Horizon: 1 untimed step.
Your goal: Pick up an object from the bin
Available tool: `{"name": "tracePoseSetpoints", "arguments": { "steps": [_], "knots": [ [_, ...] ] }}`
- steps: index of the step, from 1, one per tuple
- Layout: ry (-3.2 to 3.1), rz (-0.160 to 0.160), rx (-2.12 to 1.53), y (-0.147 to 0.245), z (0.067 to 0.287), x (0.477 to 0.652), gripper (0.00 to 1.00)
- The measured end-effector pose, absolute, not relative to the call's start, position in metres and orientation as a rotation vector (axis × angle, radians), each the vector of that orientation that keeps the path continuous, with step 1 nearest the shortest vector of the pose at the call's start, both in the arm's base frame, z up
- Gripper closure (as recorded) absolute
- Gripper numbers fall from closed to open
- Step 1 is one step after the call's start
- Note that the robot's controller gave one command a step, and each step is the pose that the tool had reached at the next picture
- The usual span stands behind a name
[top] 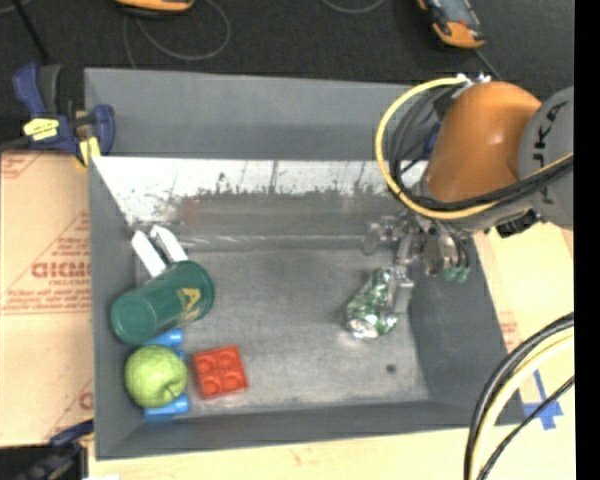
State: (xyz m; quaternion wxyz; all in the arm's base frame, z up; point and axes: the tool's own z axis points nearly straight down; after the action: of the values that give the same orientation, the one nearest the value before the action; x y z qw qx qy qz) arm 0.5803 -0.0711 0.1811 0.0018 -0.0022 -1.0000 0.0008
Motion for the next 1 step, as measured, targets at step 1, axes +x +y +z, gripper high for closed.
{"name": "tracePoseSetpoints", "arguments": {
  "steps": [1],
  "knots": [
    [-3.146, 0.004, -0.005, -0.071, 0.1859, 0.5818, 0.0]
  ]
}}
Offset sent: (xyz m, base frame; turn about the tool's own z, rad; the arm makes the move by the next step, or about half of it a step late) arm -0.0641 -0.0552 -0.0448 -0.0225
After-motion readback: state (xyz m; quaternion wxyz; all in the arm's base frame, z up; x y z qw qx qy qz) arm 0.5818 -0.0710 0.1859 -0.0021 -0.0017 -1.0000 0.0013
